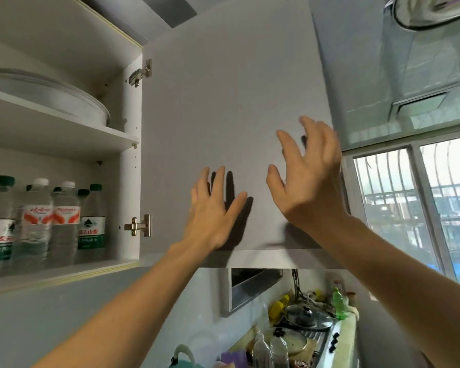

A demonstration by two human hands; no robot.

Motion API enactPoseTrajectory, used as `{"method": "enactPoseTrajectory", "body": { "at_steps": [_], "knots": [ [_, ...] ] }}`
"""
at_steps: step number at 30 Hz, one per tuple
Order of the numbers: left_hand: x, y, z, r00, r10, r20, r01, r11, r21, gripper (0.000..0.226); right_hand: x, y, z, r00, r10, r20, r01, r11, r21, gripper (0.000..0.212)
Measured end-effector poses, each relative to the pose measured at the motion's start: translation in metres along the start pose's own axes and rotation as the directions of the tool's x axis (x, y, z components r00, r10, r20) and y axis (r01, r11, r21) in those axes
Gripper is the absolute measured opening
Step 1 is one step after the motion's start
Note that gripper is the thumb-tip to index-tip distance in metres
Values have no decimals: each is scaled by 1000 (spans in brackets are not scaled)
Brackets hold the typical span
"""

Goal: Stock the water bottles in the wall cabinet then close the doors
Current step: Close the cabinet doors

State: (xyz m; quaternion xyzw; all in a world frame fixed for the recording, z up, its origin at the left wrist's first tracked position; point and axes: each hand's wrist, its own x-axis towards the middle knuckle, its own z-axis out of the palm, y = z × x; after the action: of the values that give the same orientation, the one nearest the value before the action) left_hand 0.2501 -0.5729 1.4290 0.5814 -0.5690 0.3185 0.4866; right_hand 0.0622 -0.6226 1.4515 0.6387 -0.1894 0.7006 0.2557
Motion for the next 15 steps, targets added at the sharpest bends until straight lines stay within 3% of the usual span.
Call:
{"method": "enactPoseTrajectory", "body": {
  "at_steps": [3,6,12,15],
  "knots": [
    [-1,10,22,996,-65,58,62,997,49,79,-11,25,-6,976,189,111,-181,980,-78,69],
    [-3,12,35,978,-167,121,160,985,67,80,-23,45,-1,906,356,231,-369,929,16,81],
    [-10,23,34,965,-208,157,193,975,109,79,-27,65,0,877,411,249,-472,833,287,85],
    [-17,31,27,966,-212,150,204,977,67,79,-28,68,-9,906,365,213,-420,828,371,79]
  ]
}}
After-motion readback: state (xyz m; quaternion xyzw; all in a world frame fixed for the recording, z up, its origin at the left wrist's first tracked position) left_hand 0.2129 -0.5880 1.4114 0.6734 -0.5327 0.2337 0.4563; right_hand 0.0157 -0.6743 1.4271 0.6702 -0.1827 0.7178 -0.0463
